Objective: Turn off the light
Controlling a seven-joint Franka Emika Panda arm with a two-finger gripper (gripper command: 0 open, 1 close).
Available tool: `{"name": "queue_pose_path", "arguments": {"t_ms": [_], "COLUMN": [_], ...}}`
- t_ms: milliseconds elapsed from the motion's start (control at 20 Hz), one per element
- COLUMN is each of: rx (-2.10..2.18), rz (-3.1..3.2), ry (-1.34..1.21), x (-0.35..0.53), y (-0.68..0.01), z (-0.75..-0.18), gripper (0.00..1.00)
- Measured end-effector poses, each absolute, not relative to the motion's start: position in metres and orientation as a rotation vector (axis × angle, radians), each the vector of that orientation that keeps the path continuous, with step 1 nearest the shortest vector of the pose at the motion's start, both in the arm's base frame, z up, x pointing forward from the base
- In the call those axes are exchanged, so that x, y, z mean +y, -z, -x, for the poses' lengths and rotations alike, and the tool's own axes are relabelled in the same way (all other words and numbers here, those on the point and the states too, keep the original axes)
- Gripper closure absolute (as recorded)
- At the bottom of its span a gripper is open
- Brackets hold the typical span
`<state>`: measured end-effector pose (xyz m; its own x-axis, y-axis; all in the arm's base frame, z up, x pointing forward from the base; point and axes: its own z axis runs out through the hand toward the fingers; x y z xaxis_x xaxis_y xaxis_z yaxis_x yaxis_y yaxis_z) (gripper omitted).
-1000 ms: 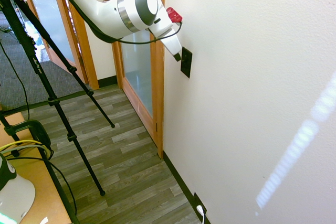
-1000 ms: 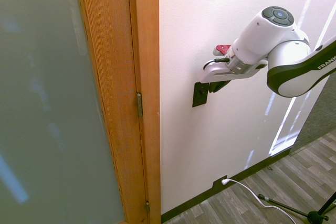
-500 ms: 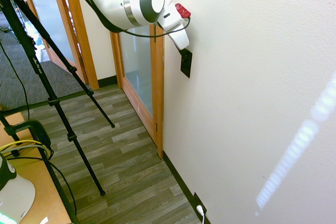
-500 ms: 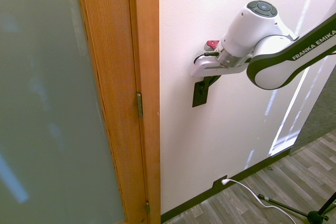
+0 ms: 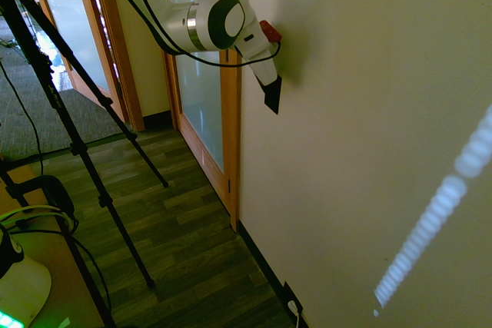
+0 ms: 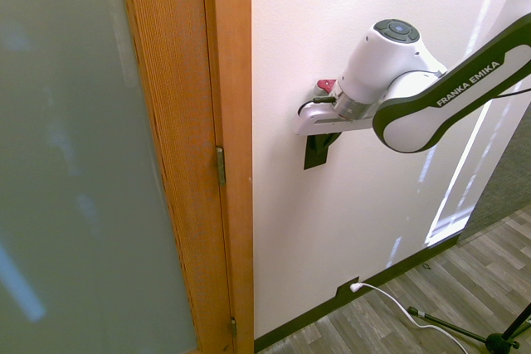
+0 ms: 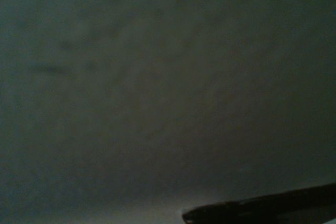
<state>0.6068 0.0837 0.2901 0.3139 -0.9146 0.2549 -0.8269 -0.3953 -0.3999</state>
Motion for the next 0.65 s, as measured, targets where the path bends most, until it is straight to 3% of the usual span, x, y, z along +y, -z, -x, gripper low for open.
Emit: {"name": "queue_pose_path", "arguments": {"t_ms": [350,400,650], "rx": [1.527,1.502,1.376], "rz": [2.363,2.351,2.313], "ry": [0.618,0.642,0.782], "x": [0.079,0.078,0.074], "y": [-0.267,-0.266,-0.282], "z": [-0.606,-0.602,-0.541], "gripper": [1.00,0.00,0.00]}}
